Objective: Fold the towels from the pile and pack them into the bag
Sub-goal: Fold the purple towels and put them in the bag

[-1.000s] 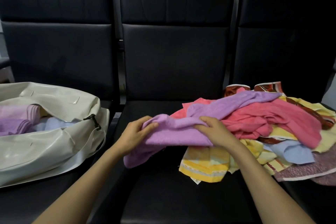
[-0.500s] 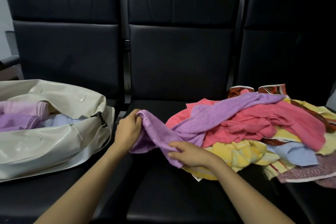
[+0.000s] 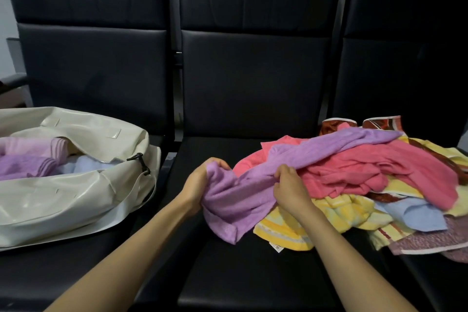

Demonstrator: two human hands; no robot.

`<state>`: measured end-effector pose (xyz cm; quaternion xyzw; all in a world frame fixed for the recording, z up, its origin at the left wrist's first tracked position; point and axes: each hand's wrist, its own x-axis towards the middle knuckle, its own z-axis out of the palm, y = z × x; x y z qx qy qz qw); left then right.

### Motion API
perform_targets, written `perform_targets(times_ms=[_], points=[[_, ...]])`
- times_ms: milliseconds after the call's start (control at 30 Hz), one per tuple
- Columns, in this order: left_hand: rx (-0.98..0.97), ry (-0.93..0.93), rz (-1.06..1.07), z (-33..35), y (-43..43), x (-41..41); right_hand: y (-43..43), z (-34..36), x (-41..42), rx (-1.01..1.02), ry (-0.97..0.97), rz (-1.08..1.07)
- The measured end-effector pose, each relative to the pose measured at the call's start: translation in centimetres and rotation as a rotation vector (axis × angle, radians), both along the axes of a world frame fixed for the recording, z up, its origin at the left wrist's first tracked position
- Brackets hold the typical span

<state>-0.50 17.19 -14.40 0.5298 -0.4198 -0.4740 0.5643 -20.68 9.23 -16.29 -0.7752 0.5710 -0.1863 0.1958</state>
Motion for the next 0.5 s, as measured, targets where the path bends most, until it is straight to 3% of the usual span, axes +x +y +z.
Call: perform_targets(times_ms=[133,200,267,367,500], points=[[-0.136,-0.278,-0.426,0.5,0.5,-1.7,0.1,1.4,0.0,0.056,-0.137,0.379],[-0.12,-0.351,-0.594,0.7,0.6,-2.5,0.2,1.7,-0.1,0.154,-0.095,0.551],[-0.095,-0.382,-0.666,0.5,0.5,-2.3,0.2,1.3,-0.5,0.22,0.011,0.578],[-0.077,-0.443,-0.667,0.2,0.4,-1.3,-0.5,0.3,-1.3,0.111,0.086,0.575],[-0.039,-0.345,-0.347,-0.7,-0.2,-0.7,-1.2,1.0,-2.5,-0.036,-0.235,0.371]])
